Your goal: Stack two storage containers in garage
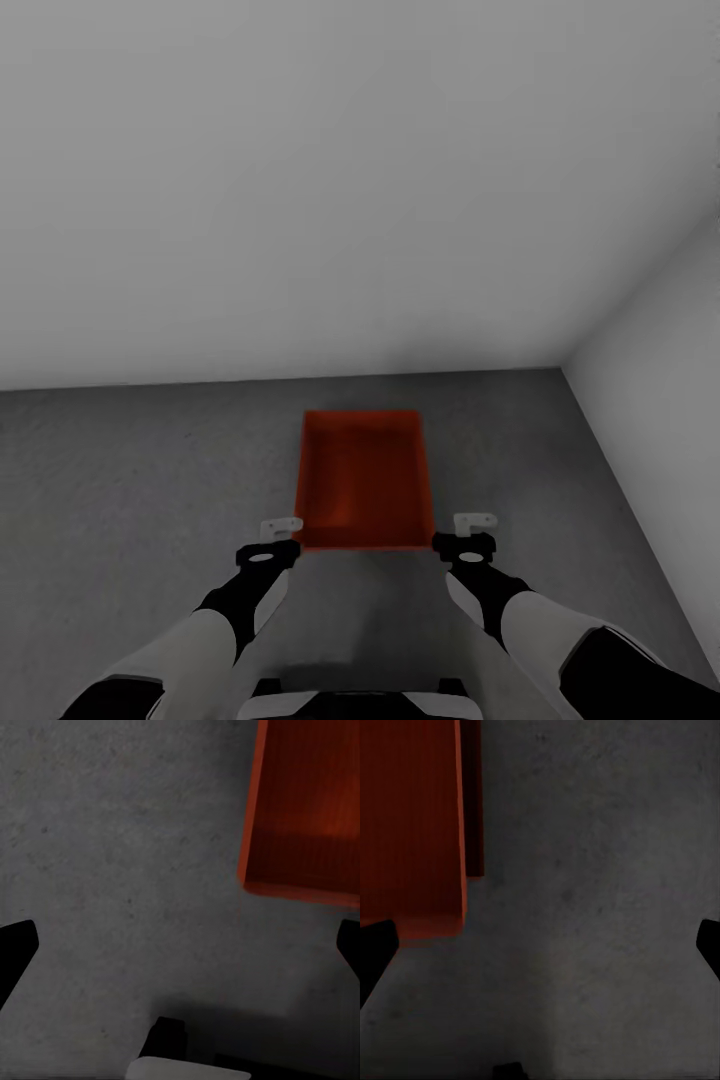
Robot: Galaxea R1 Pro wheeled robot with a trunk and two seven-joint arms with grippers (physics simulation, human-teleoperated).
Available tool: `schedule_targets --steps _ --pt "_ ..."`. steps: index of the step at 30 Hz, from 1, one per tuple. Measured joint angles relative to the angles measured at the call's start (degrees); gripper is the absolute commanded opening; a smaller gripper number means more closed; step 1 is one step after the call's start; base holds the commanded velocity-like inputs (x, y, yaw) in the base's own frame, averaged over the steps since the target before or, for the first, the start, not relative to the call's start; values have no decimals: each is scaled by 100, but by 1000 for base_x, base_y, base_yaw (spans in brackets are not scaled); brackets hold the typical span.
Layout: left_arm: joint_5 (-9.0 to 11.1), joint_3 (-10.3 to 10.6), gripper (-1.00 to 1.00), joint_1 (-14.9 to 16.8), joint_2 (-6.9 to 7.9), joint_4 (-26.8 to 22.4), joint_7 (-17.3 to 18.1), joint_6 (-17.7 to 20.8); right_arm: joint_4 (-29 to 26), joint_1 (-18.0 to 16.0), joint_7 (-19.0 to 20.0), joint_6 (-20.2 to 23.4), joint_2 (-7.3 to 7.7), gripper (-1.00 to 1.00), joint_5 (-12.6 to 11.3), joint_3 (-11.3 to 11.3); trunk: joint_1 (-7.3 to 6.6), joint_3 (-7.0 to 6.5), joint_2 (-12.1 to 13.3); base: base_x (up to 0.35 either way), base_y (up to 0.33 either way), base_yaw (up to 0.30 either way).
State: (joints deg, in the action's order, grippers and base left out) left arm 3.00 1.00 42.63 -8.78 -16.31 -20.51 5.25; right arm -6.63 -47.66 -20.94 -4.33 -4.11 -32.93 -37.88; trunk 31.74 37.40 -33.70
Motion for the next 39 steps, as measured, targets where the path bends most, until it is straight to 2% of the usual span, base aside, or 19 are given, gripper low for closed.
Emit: schedule_targets --steps 6,32,39 --pt "-4 1 100 0 0 0 -13 5 5 -2 -6 -15 -1 100 -20 7 -3 -18 -1 -117 0 2" --pt "-5 2 100 -1 0 -1 -9 7 27 -1 -87 -16 -13 100 -32 7 -4 -241 -1 -3 0 71" --pt "-5 6 100 0 -15 18 12 7 194 4 -83 -17 -15 100 -60 10 -4 -303 -1 0 0 49"
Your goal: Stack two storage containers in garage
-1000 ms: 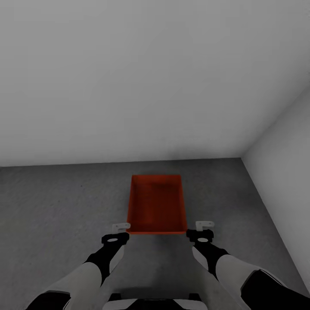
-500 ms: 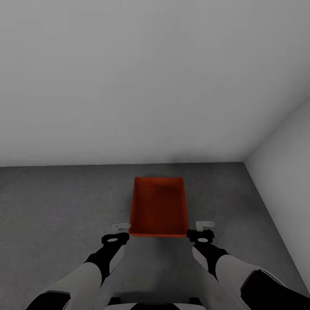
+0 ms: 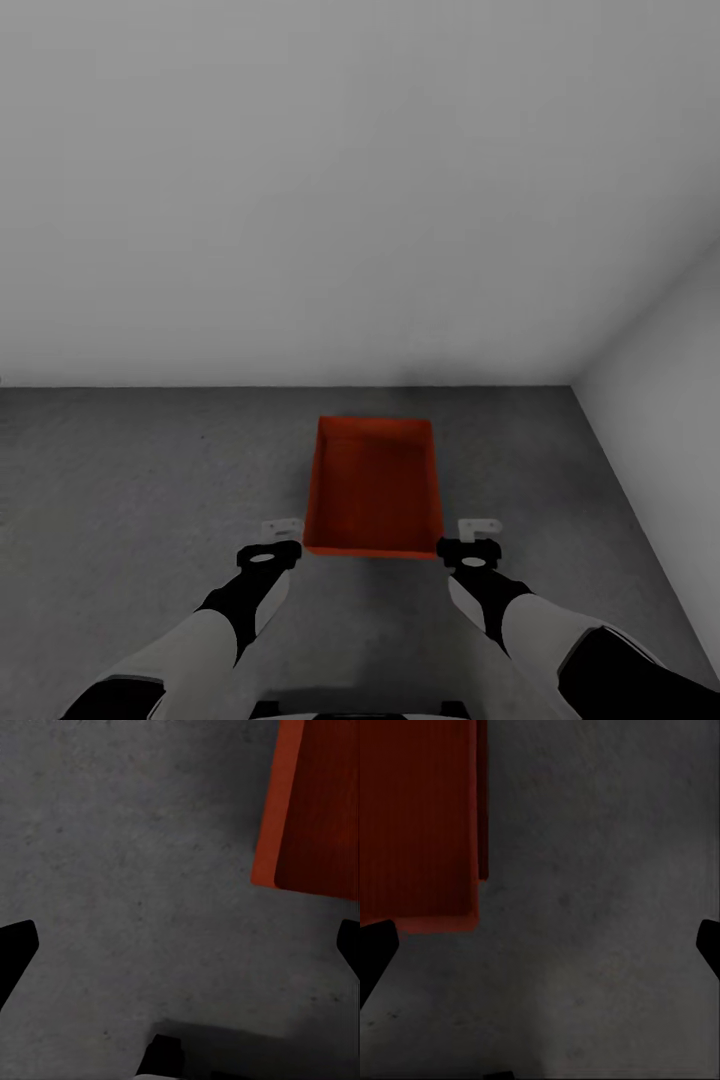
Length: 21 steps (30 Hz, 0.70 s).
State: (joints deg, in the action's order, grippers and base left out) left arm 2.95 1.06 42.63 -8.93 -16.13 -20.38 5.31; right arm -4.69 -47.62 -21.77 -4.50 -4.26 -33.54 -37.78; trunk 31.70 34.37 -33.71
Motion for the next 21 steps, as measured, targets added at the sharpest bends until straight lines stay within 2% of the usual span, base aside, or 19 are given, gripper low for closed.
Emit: schedule_targets --steps 5,9,13,17,19,20,21 --pt "14 3 100 0 -6 93 42 47 442 16 19 -9 -46 100 -20 -1 0 -44 0 0 0 5" --pt "17 1 100 -1 3 471 47 27 511 59 4 -8 -64 100 -26 -1 0 -79 0 0 0 0" --pt "16 2 100 0 -4 820 53 7 527 268 15 -2 -76 100 -30 2 0 -114 0 0 0 0" --pt "36 -6 100 -1 -9 1377 355 12 533 824 22 5 -80 100 -37 18 0 -148 0 0 0 0" --pt "54 -6 100 -9 1 1528 675 35 534 1196 28 -1 -85 100 -42 28 0 -165 0 0 0 0" --pt "54 -5 100 -9 4 1543 721 39 531 1294 31 -4 -87 100 -34 13 0 -174 0 0 0 0" --pt "59 -6 100 -20 11 1567 800 39 520 1533 36 -12 -90 100 -37 23 0 -182 0 0 0 0"
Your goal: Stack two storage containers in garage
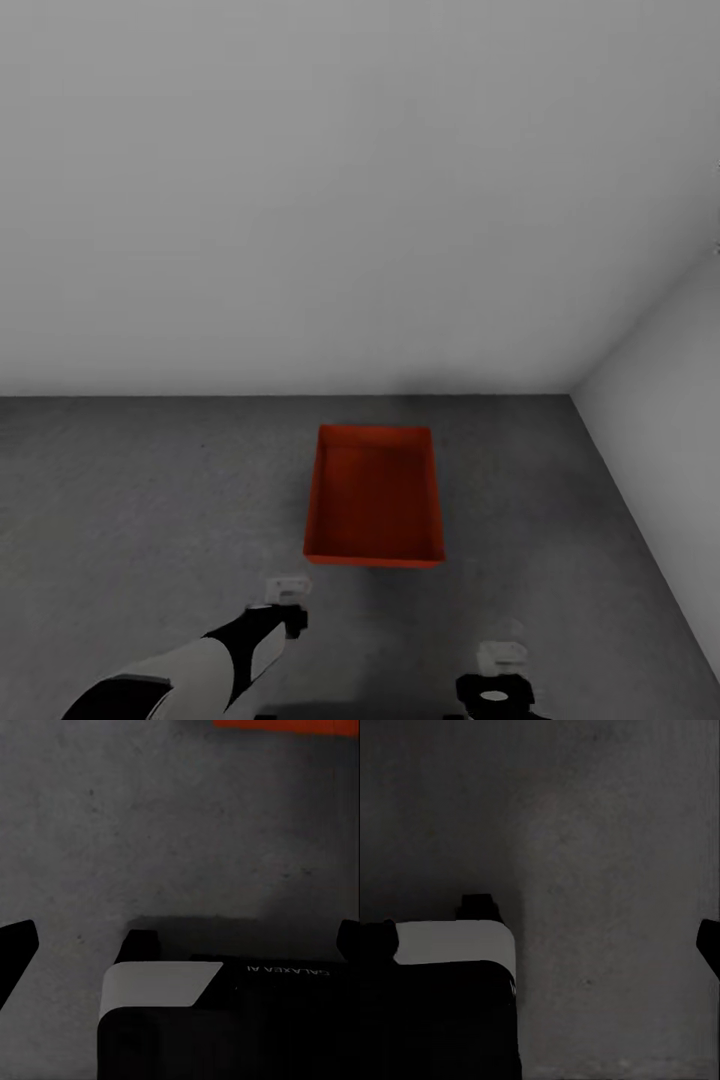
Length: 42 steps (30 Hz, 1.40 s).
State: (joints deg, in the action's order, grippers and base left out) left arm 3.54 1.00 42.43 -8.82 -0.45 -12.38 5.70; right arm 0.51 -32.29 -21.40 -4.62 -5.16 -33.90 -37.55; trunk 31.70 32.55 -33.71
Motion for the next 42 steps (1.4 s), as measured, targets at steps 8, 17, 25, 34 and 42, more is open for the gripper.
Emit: schedule_targets --steps 8,17,25,34,42 --pt "-9 -1 100 -688 51 25 131 -47 7 895 63 -316 -293 100 27 -10 0 -70 0 0 0 0" --pt "2 1 100 -1702 288 26 1184 -624 25 1363 214 -437 -364 100 13 -8 1 -140 0 0 0 0" --pt "-2 9 100 -1788 342 23 1398 -652 40 1377 255 -393 -337 100 4 -3 1 -149 0 0 0 0" --pt "-36 34 100 -1793 565 15 1405 -678 44 1378 263 -357 -374 100 17 -12 1 -196 0 0 0 0" --pt "-41 40 100 -1793 785 14 1406 -683 44 1378 281 -362 -377 100 4 -10 1 -268 0 0 0 0"
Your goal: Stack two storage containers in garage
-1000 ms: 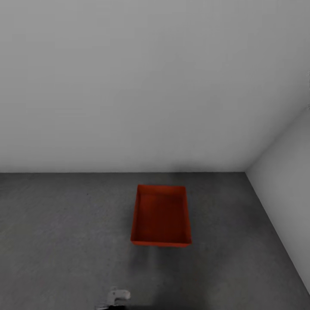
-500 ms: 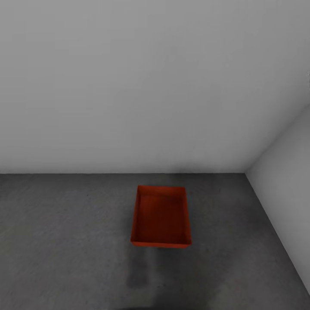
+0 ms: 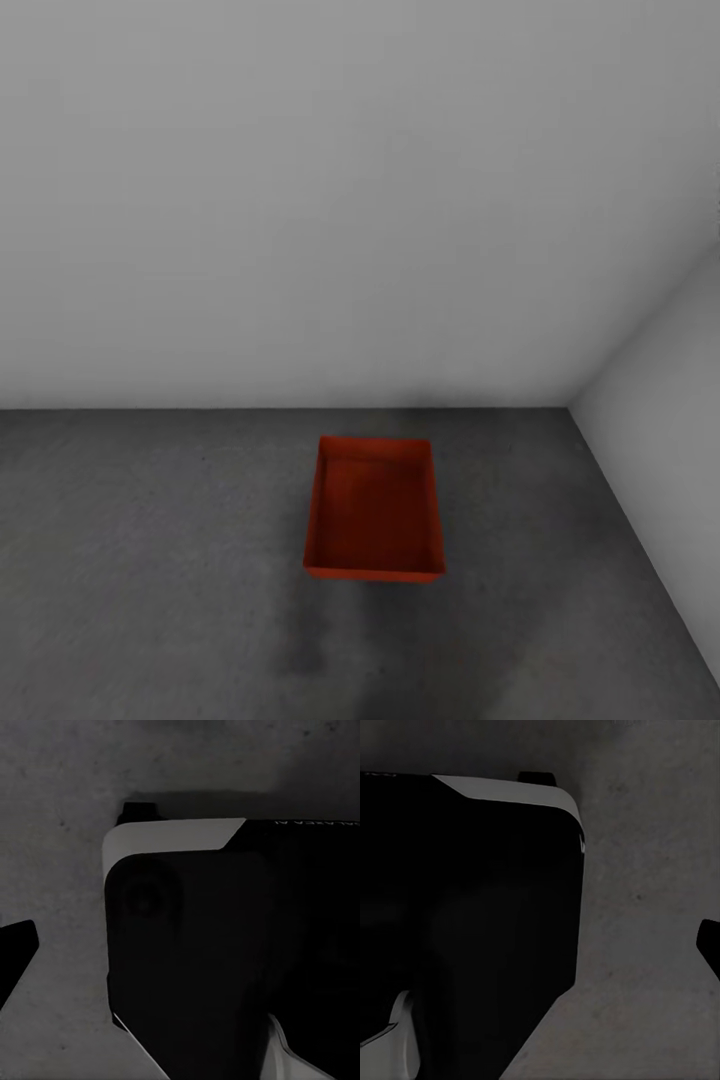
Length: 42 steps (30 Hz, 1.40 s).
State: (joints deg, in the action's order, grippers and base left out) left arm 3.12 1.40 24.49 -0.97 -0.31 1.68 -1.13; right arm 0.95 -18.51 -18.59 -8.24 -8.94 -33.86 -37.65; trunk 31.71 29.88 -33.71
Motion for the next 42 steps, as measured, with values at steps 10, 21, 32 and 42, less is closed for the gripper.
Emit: schedule_targets --steps 10,21,32,42 --pt "-2 3 100 0 14 0 0 -2 0 0 2 -2 -24 100 0 -2 0 -91 0 0 0 0" --pt "-3 3 100 -1 16 -1 -1 -4 0 0 62 -18 -25 100 -1 5 0 -190 0 0 0 74" --pt "-3 3 100 -1 17 -1 1 -3 4 0 64 -33 -25 100 -2 7 0 -290 0 0 0 133" --pt "-3 3 100 -1 18 -1 0 -1 5 0 64 -25 -25 100 -1 6 0 -379 0 0 0 145"
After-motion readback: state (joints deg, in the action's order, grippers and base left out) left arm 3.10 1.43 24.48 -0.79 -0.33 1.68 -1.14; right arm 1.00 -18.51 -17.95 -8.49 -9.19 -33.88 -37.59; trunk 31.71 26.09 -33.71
